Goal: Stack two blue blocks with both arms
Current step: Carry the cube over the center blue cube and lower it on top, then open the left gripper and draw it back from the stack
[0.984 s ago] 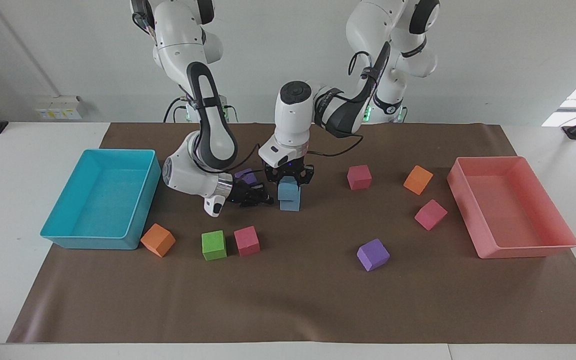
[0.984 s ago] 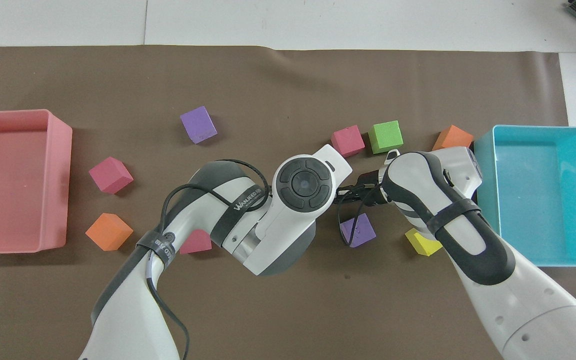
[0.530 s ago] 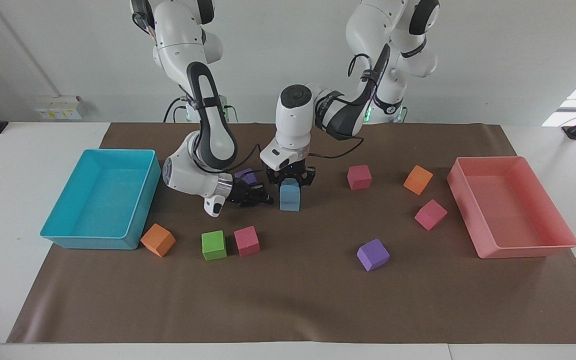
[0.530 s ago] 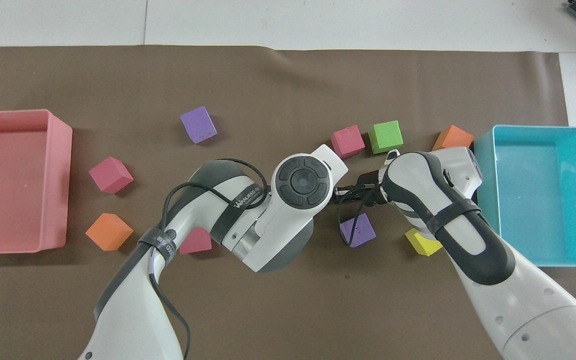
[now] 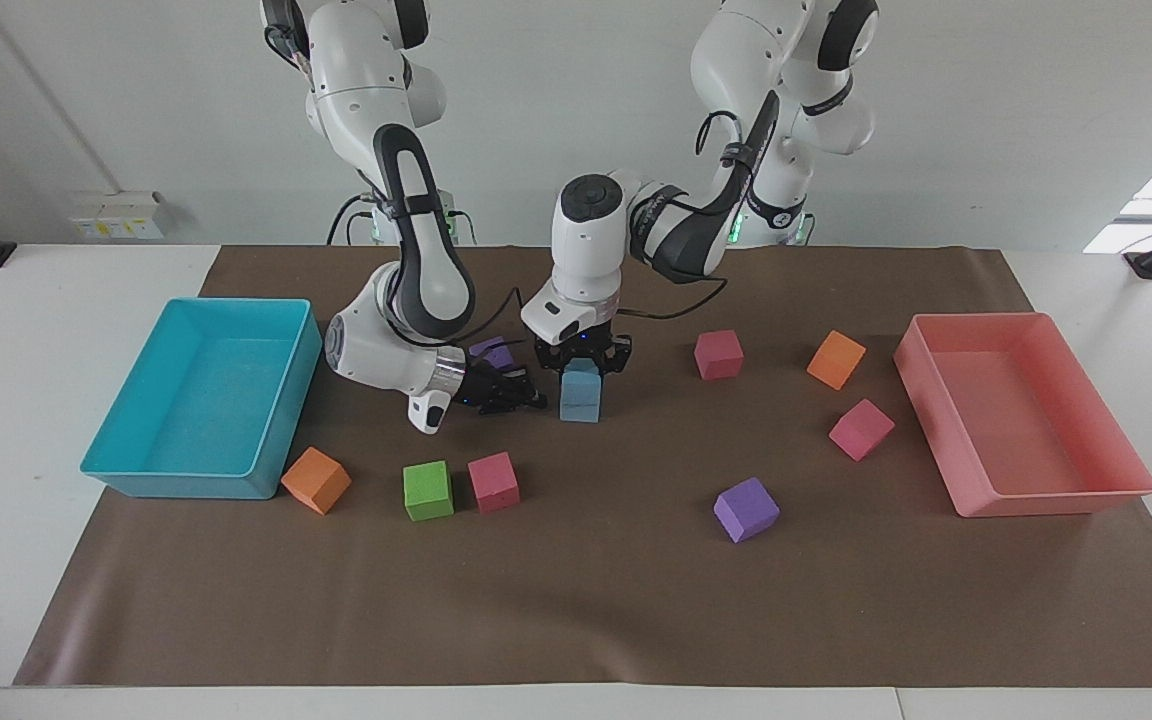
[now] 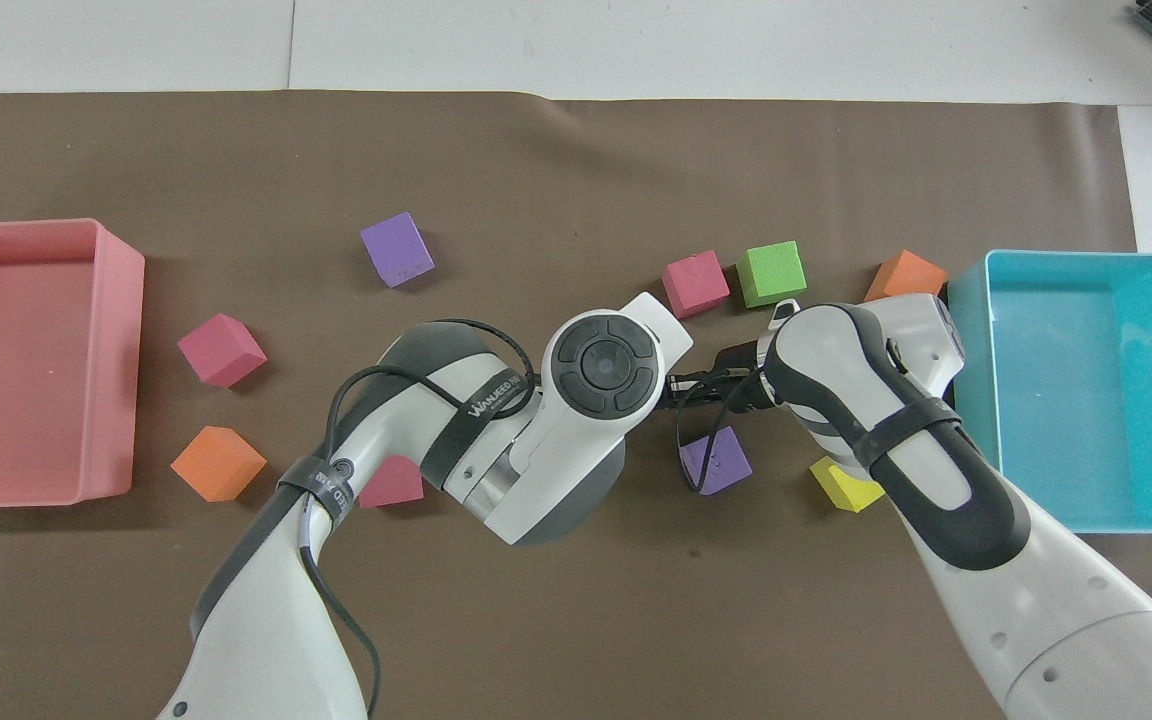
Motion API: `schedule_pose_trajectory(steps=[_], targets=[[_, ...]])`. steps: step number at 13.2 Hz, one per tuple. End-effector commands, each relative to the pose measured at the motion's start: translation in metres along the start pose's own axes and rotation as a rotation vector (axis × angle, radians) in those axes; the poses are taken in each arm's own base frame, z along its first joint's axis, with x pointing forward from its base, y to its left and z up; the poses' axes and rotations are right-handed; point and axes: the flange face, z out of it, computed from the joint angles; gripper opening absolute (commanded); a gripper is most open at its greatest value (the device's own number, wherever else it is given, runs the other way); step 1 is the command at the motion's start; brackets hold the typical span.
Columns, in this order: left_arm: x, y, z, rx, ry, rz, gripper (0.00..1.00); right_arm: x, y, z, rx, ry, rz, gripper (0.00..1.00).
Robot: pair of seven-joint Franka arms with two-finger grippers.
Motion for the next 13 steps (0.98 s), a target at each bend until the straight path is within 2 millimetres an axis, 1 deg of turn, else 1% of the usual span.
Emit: schedule_pose_trajectory(steps=[1, 2, 3, 5, 6, 7, 9, 10, 11, 12, 13], targets=[[-0.003, -0.004, -0.001, 0.023, 0.011, -0.003, 0.83, -0.003, 0.000, 0.000, 0.011, 0.027, -0.002, 0.00], [-0.002, -0.004, -0.002, 0.023, 0.013, 0.004, 1.00, -0.003, 0.000, 0.000, 0.011, 0.027, -0.002, 0.00], [-0.002, -0.003, -0.003, 0.019, 0.016, 0.006, 1.00, -0.003, 0.001, 0.000, 0.011, 0.028, -0.002, 0.00], [-0.004, -0.004, -0.016, 0.017, 0.020, 0.011, 1.00, -0.003, 0.001, 0.001, 0.011, 0.026, -0.001, 0.00], [-0.005, -0.005, -0.027, 0.009, 0.031, 0.011, 1.00, -0.003, 0.000, 0.000, 0.011, 0.027, -0.002, 0.00], [-0.004, -0.010, -0.042, 0.005, 0.039, 0.005, 1.00, -0.003, 0.001, 0.000, 0.010, 0.029, 0.000, 0.00], [-0.001, -0.032, -0.073, 0.013, 0.038, -0.006, 1.00, -0.003, 0.001, -0.001, 0.010, 0.028, 0.000, 0.00], [0.005, -0.051, -0.093, 0.012, 0.047, -0.012, 1.00, -0.001, 0.003, -0.005, 0.012, 0.033, 0.004, 0.00], [0.013, -0.075, -0.108, 0.011, 0.055, -0.006, 1.00, 0.002, -0.001, -0.009, 0.007, 0.037, -0.008, 0.00], [0.016, -0.094, -0.125, 0.009, 0.066, 0.006, 1.00, 0.004, -0.004, -0.014, 0.003, 0.045, -0.008, 0.00], [0.026, -0.126, -0.142, 0.008, 0.083, 0.000, 1.00, 0.006, -0.011, -0.025, -0.004, 0.055, -0.019, 0.00]])
